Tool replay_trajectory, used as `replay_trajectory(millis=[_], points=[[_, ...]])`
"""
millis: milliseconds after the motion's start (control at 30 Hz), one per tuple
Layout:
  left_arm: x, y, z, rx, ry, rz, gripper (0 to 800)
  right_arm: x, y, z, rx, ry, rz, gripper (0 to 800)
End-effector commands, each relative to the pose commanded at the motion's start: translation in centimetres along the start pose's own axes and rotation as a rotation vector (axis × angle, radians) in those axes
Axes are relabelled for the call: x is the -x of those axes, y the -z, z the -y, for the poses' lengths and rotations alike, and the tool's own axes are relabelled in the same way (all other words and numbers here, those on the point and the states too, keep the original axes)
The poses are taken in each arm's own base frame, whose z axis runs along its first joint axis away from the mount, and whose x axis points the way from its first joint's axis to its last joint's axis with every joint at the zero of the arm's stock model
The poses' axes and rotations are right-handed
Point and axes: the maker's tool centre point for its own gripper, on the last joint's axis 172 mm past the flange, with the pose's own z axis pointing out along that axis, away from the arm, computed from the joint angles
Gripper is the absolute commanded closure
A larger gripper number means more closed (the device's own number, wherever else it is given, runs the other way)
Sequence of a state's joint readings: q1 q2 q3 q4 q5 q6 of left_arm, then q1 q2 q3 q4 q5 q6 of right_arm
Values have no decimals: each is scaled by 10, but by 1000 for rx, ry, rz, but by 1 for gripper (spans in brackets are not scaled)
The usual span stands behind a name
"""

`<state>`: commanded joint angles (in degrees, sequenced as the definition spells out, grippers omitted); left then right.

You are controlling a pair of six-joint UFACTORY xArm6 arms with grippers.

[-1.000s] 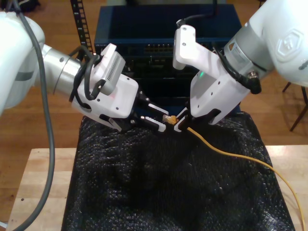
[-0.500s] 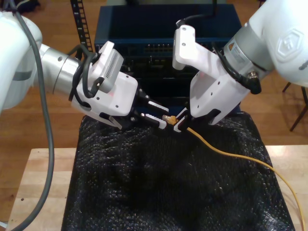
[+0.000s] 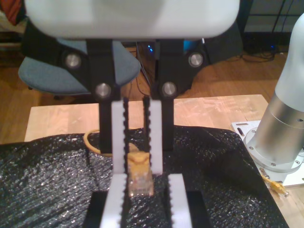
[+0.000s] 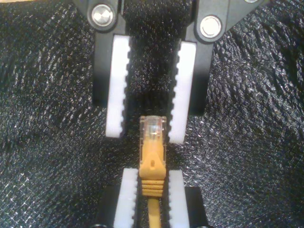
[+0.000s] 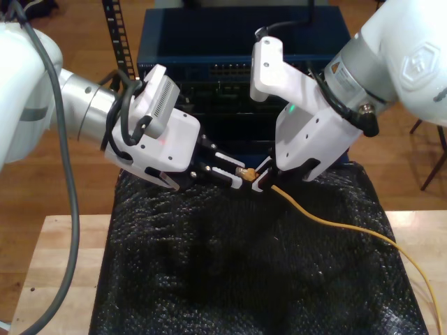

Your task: Grab the cable and plug it in

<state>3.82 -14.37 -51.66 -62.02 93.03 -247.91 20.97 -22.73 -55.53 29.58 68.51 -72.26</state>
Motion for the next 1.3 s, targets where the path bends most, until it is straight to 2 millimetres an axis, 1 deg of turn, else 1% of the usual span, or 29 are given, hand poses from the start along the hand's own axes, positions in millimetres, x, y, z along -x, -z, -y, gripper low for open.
replay_trajectory(millis=[100, 167, 400, 533, 567, 633, 700, 733, 800, 867, 967, 1033, 1100, 1167, 1233, 1300], points=[[0, 0, 0, 0, 0, 0, 656, 0, 0, 0, -1, 0, 0, 797], [0, 0, 0, 0, 0, 0, 739, 0, 0, 0, 0, 0, 0, 796], [-1, 1, 0, -5, -2, -2, 741, 0, 0, 1, 0, 1, 0, 796], [-2, 1, 1, -6, -4, -3, 770, -1, 2, 1, 4, 2, -2, 796], [-3, 1, 0, -6, -4, -5, 782, -1, 2, 1, 5, 3, -3, 772], [-3, 2, 0, -8, -5, -5, 795, -2, 4, 1, 10, 5, -5, 685], [-3, 1, -1, -3, -2, -7, 795, -2, 4, 1, 9, 6, -7, 476], [-3, 1, -1, -3, -2, -7, 795, -2, 4, 2, 8, 7, -6, 421], [-4, 2, 0, -4, -3, -6, 797, -2, 6, 1, 14, 10, -7, 383], [-5, 2, 1, -6, -3, -7, 797, -4, 8, 0, 19, 18, -10, 274], [-8, 3, 2, -11, -4, -14, 797, -9, 18, -2, 42, 39, -21, 153], [-8, 4, 3, -15, -8, -14, 797, -16, 28, -3, 62, 60, -32, 74], [-9, 4, 4, -15, -5, -18, 798, -18, 33, -2, 73, 73, -38, 34], [-12, 4, 4, -15, 3, -30, 798, -23, 42, -2, 93, 101, -46, 1], [-15, 4, 5, -13, 17, -46, 798, -28, 53, 0, 117, 131, -56, 0], [-21, 2, 1, 12, 35, -77, 798, -31, 63, 1, 141, 150, -63, 0]])
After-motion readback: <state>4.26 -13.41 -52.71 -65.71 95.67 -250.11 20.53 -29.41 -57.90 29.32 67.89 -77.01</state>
